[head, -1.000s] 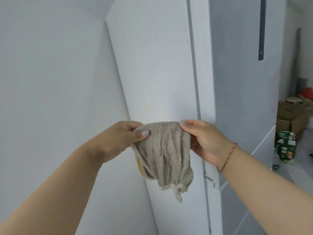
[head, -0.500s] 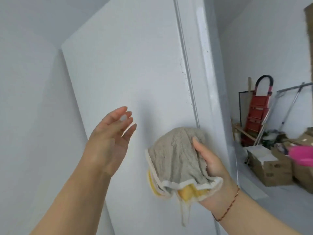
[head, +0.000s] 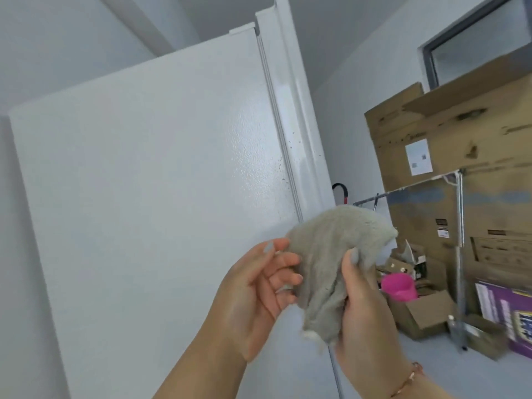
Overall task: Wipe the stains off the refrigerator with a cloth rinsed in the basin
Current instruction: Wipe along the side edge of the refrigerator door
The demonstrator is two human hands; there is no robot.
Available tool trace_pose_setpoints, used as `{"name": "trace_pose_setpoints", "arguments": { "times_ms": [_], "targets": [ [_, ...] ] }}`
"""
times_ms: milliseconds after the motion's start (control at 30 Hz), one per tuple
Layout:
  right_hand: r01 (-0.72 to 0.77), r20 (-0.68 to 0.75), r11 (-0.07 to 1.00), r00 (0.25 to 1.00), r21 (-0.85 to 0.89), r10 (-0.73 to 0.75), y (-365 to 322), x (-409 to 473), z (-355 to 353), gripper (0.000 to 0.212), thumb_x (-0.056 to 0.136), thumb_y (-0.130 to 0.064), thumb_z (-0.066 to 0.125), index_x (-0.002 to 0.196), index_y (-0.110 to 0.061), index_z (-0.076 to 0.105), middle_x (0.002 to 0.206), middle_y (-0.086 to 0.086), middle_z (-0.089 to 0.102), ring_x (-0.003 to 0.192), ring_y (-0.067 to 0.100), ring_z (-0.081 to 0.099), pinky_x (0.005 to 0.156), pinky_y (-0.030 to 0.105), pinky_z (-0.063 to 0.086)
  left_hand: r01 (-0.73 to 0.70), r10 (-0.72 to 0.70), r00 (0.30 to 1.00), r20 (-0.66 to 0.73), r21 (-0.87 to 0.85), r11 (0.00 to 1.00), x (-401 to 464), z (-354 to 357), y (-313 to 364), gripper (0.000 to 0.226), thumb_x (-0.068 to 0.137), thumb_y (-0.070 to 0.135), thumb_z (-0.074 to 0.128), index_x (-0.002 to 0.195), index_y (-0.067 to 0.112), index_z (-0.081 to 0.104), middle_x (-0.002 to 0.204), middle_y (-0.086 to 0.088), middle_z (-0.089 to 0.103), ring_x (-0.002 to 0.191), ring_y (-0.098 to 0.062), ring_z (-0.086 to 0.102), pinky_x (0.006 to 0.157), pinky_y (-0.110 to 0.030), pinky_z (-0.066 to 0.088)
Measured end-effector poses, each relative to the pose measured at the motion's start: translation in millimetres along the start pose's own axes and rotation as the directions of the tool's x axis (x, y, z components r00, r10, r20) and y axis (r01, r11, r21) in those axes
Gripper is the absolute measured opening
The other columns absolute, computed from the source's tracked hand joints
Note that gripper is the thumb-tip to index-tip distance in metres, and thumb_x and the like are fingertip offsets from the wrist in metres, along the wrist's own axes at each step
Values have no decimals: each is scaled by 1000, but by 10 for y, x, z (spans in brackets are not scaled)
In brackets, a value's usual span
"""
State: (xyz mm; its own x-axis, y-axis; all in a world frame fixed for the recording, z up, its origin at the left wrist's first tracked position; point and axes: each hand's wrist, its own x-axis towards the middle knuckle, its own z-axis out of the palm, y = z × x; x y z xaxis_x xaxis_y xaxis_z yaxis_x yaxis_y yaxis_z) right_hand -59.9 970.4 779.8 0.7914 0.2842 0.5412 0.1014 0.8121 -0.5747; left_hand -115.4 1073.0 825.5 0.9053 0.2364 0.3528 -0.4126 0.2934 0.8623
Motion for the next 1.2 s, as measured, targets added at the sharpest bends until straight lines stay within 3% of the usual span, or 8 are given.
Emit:
{"name": "trace_pose_setpoints", "arguments": {
  "times_ms": [100,200,267,333,400,667,933,1200],
  "targets": [
    [414,85,813,905,-410,-418,-126,29,43,64,69,-80,50,127,-56,41,131,-21,53,124,1,48,107,26,38,-52,55,997,-58,51,997,82,-69,55,19,86,20,56,93,8,69,79,-9,66,58,-16,60,43,-24,44],
    [689,408,231,629,-687,-662,-218,233,83,39,95,-45,42,125,-23,51,127,5,54,120,23,51,101,45,41,-110,117,987,-112,71,991,177,-156,104,19,91,16,53,95,7,69,80,-8,64,60,-15,59,43,-23,44],
    [615,600,-229,505,-755,-621,-200,448,10,39,89,-31,51,121,-8,54,130,13,54,125,32,48,104,56,34,-142,154,979,-136,96,985,219,-183,134,19,94,13,50,96,5,68,80,-6,62,61,-14,57,43,-23,42],
    [448,687,-530,568,-720,-452,-72,620,-109,54,80,-40,57,127,-12,55,140,14,47,136,33,36,112,56,22,-168,181,971,-157,93,981,254,-216,164,18,93,11,50,93,5,67,77,-5,62,60,-13,54,43,-22,42],
    [355,644,-659,719,-664,-261,82,717,-227,73,82,-61,45,137,-12,49,148,17,38,143,33,23,114,56,17,-172,183,961,-206,70,983,300,-245,171,16,92,10,51,90,7,66,73,-3,62,59,-13,54,42,-21,43],
    [308,629,-715,742,-628,-233,-57,1211,17,75,95,-57,6,145,-9,37,149,23,33,142,35,24,112,56,17,-219,258,932,-255,173,960,514,-199,230,12,92,6,51,92,5,63,72,-5,57,57,-12,51,40,-23,41],
    [364,707,-679,628,-638,-327,-712,1882,620,50,91,-34,32,133,-15,52,142,7,49,137,23,38,113,44,12,-341,418,896,-151,371,864,765,155,517,14,92,2,50,87,7,63,73,-6,56,53,-15,53,40,-26,40],
    [263,687,-790,680,-554,-255,-1382,2317,1232,57,98,-39,33,149,-18,19,159,-1,11,147,15,2,116,46,-8,-381,454,883,-115,389,839,992,453,898,16,92,3,48,89,11,61,79,-5,55,52,-14,52,39,-23,40]
  ]
}}
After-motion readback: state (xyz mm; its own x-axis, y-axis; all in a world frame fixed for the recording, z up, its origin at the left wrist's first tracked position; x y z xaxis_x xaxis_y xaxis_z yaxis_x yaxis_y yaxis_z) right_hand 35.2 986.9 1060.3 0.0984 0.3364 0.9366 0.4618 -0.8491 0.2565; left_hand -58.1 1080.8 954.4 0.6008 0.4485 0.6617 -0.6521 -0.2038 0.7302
